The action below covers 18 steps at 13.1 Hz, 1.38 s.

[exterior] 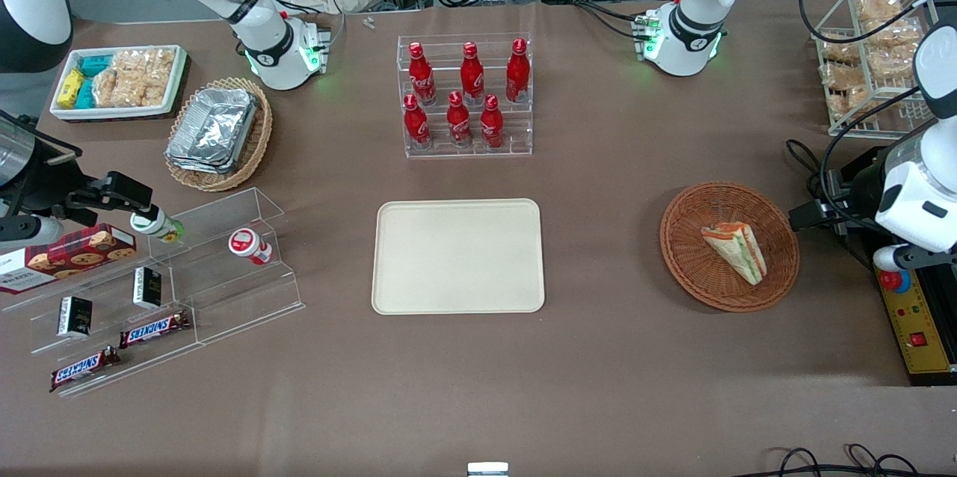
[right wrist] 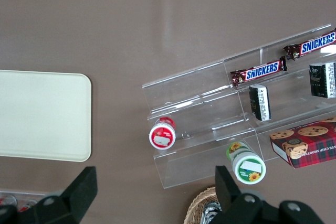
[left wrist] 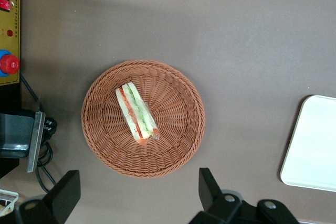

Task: Place sandwich from basket to tray
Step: 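Lower the open left gripper over the wrapped sandwich in the wicker basket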

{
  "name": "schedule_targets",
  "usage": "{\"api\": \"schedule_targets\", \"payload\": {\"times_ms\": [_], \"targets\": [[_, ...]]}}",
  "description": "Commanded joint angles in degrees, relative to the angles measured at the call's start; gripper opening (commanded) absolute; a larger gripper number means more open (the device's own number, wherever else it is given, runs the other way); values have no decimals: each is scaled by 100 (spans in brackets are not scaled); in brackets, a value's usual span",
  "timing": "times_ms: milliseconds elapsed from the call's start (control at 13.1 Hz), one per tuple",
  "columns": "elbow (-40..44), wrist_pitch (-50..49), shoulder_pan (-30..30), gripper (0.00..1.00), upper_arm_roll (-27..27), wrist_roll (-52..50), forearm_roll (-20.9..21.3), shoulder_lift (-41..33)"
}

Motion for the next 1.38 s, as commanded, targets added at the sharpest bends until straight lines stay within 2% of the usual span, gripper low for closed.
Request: {"api": "schedule_targets", "payload": {"times_ms": [0, 688, 1146, 1299], "targets": [[183, -4, 7, 100, -38, 13, 109, 99], [34, 5, -2, 100, -29, -66, 144, 90], [-1256, 820, 33, 98, -3, -1795, 171, -270], [-1713, 1355, 59, 98, 6, -1859, 180, -297]]}}
